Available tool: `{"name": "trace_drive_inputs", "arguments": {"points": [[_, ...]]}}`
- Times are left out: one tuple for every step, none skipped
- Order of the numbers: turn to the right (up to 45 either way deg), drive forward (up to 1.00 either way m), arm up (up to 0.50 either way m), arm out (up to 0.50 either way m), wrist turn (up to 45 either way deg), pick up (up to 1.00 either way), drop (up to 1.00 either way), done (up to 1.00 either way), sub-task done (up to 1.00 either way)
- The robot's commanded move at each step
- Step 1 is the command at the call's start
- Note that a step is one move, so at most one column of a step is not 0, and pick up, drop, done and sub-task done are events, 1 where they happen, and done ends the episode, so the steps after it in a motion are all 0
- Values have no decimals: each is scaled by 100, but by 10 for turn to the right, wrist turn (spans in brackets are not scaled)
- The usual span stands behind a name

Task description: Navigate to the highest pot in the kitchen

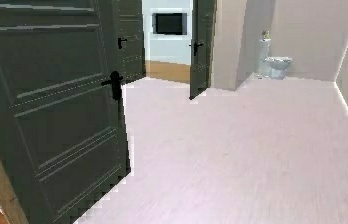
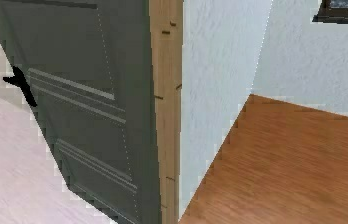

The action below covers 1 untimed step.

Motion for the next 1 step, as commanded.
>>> {"name": "trace_drive_inputs", "arguments": {"points": [[30,0,0,0,0,0,0,0,0]]}}
